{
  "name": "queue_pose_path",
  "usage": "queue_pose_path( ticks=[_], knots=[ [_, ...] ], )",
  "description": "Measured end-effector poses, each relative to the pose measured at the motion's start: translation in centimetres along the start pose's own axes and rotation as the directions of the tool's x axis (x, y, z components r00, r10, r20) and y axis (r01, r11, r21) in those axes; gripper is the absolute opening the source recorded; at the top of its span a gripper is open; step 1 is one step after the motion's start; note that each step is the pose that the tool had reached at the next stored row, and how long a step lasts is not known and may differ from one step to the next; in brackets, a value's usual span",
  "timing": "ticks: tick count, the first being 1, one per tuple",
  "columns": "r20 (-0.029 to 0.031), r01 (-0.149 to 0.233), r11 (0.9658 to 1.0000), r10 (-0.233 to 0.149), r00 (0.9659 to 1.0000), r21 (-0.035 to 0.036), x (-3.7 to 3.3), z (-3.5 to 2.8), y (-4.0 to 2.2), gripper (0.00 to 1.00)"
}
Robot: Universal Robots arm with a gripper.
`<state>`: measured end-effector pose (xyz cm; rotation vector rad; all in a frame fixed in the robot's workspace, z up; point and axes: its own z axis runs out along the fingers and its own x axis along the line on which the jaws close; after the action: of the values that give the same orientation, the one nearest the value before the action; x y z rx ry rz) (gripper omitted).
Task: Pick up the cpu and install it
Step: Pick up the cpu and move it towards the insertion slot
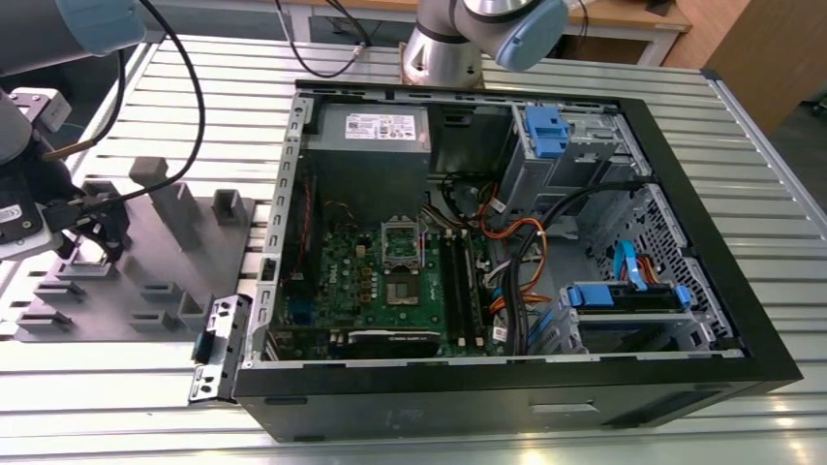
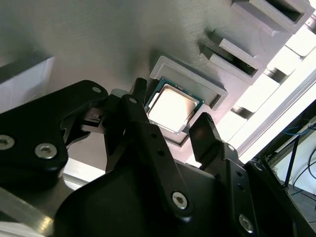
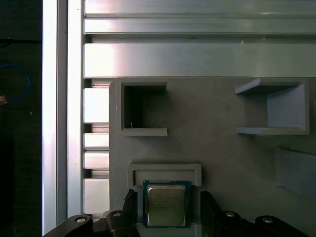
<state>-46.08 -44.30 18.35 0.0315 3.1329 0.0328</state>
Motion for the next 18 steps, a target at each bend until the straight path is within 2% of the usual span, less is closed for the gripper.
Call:
queue_pose_path(
  ticks=[14, 18],
  knots=[
    [0.0001, 0.0, 1.0, 0.0, 1.0, -0.0001, 0.0, 0.04, 0.0, 0.62],
    [-0.0002, 0.012, 0.9999, -0.012, 0.9999, -0.0001, 0.0, 0.03, 0.0, 0.62]
  ],
)
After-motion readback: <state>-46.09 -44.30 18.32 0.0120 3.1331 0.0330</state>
